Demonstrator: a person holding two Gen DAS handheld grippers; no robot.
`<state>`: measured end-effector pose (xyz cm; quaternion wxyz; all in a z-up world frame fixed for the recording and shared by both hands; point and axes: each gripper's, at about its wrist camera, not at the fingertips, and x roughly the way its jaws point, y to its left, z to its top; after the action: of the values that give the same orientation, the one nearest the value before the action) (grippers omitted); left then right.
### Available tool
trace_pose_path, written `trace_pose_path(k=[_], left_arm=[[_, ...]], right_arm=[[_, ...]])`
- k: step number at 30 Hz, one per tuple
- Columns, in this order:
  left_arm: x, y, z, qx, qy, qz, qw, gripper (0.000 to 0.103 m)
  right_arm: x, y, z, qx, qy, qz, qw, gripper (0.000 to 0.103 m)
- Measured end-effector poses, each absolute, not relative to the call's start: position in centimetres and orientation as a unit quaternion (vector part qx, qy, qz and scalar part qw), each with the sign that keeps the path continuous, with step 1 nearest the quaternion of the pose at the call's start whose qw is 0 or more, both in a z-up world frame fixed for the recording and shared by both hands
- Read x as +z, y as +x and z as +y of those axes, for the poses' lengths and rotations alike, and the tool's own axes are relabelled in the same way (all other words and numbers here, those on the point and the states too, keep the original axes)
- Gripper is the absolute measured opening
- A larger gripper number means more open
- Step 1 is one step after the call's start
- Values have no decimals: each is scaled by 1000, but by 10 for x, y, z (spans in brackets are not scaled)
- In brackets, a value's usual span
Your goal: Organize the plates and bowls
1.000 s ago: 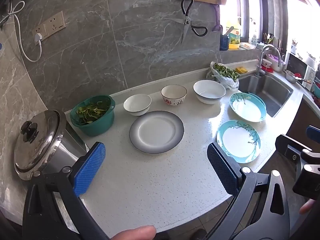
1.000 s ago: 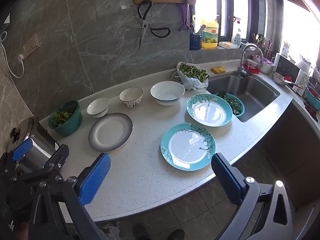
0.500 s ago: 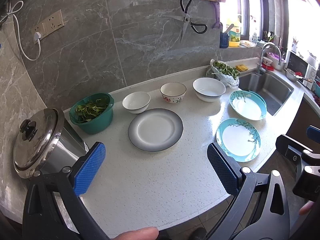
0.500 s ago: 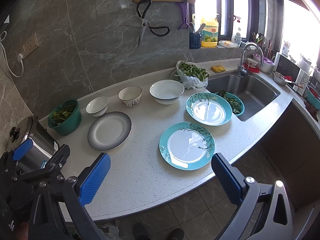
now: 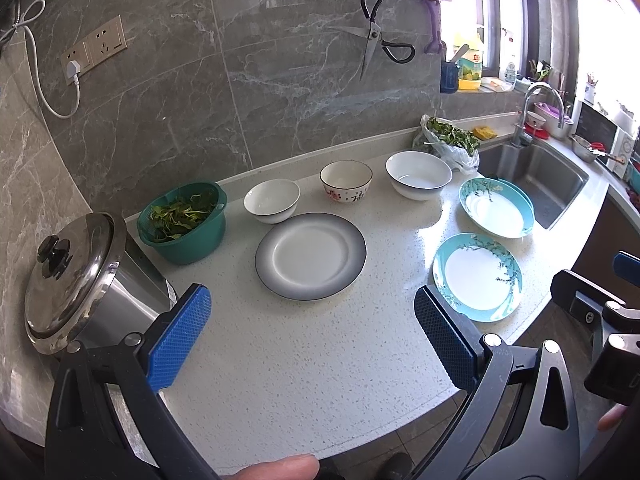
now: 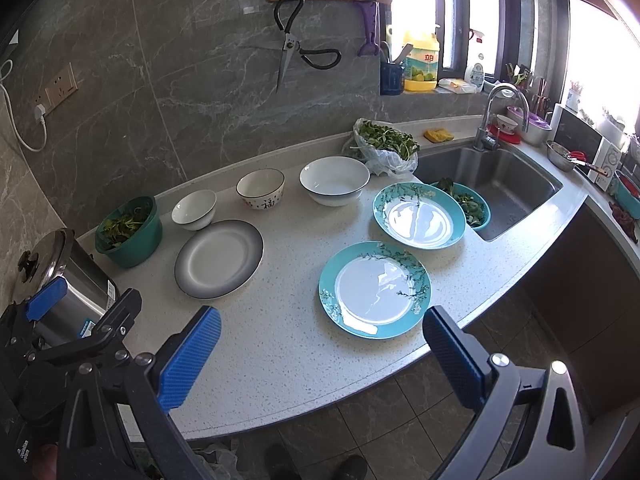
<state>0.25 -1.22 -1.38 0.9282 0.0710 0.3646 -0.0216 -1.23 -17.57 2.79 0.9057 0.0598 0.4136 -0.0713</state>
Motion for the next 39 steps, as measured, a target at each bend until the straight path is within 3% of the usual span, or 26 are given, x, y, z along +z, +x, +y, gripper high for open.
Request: trace_pose_path(k=[39], left_arm=[[-23,17,-24,-14,74,374,925,103]], right_arm=[[17,3,-188,-58,60,429,899,103]])
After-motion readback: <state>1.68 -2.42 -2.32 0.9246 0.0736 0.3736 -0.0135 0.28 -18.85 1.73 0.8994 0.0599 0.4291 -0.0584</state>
